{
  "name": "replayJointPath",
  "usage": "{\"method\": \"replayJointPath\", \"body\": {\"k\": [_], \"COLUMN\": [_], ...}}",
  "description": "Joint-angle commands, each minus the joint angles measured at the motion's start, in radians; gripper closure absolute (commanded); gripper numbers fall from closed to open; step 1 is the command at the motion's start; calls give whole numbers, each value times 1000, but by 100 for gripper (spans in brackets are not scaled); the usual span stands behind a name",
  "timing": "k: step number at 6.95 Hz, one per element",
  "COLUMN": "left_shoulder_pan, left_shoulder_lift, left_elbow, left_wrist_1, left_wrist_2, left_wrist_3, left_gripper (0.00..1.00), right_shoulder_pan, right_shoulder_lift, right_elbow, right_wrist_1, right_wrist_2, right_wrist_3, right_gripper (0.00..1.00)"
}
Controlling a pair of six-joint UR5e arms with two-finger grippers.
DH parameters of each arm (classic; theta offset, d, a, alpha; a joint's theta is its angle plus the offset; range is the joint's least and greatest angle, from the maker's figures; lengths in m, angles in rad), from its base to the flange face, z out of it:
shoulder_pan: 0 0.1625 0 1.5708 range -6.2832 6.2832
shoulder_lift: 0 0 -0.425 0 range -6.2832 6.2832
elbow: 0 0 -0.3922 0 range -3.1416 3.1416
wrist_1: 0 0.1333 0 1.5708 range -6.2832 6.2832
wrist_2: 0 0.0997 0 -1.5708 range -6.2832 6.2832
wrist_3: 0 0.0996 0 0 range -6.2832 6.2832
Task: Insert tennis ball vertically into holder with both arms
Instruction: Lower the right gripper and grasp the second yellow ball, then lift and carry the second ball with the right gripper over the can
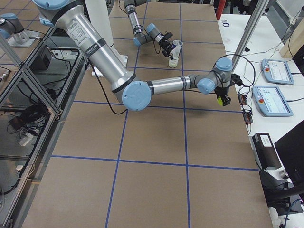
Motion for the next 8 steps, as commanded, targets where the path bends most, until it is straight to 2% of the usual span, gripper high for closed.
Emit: {"method": "replayJointPath", "body": {"k": [1,3,5,7,8], "left_shoulder_pan": [2,9,11,12,14], "left_shoulder_lift": [1,-4,-4,-5,-4], "left_elbow": [-4,-4,-4,-7,-6], "left_wrist_1": [0,0,0,-2,-2], "left_wrist_2": [-1,-1,-2,0,0], "left_wrist_3": [0,-2,-2,-5,-6], "left_gripper": [1,1,1,1,1], "right_shoulder_pan": [-13,-96,-171,-280,-311], "right_shoulder_lift": [37,46,116,160,173], "right_elbow": [260,388,436,474,476], "right_wrist_1": [-198,-199,-240,-274,-274], "right_wrist_2": [100,105,87,-29,-59], "right_wrist_3": [204,410,548,613,644], "right_gripper": [100,100,100,100,100]}}
